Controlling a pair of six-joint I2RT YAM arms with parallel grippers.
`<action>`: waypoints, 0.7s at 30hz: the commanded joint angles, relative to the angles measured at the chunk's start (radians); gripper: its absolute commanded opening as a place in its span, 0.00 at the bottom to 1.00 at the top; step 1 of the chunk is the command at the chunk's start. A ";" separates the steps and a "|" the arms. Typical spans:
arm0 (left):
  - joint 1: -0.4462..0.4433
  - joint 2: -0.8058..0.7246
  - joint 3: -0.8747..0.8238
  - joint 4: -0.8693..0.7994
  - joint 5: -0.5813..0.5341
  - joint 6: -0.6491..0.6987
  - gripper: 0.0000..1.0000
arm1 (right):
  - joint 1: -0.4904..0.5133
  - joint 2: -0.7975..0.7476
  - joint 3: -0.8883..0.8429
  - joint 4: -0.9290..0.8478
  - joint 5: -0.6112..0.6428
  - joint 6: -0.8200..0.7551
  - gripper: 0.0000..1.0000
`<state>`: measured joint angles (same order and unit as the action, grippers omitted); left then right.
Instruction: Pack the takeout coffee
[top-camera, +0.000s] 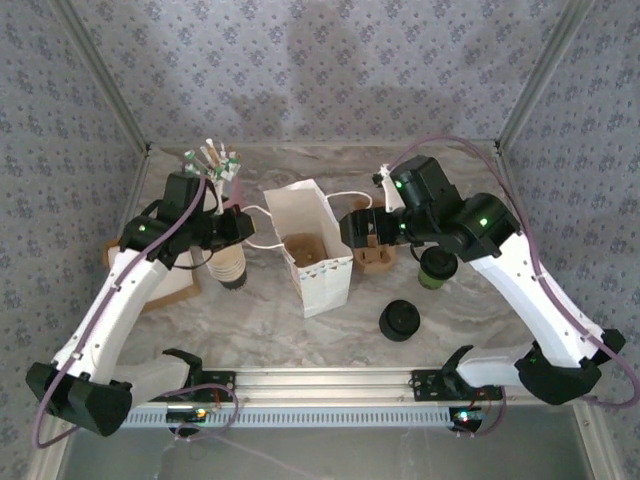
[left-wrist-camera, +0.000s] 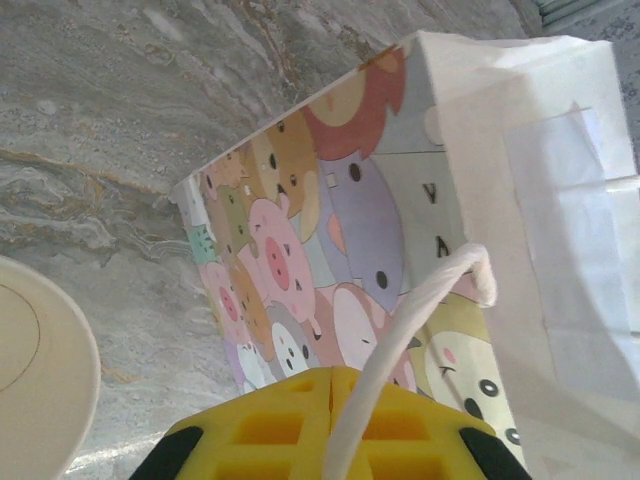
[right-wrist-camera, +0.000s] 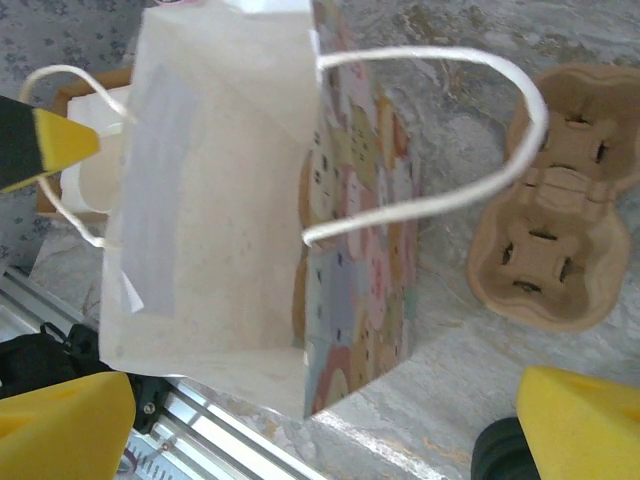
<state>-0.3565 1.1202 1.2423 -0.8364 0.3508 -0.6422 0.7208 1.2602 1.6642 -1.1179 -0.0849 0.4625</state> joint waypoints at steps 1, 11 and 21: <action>0.010 -0.010 0.063 -0.036 0.000 0.030 0.07 | -0.029 -0.048 -0.029 0.008 -0.026 -0.012 1.00; 0.030 0.028 0.118 -0.067 0.005 0.062 0.08 | -0.111 -0.095 -0.079 -0.012 -0.061 -0.025 1.00; 0.040 0.031 0.118 -0.062 0.024 0.060 0.32 | -0.177 -0.118 -0.132 -0.049 -0.054 -0.045 1.00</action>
<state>-0.3206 1.1706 1.3396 -0.8913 0.3527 -0.5877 0.5571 1.1633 1.5486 -1.1343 -0.1318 0.4427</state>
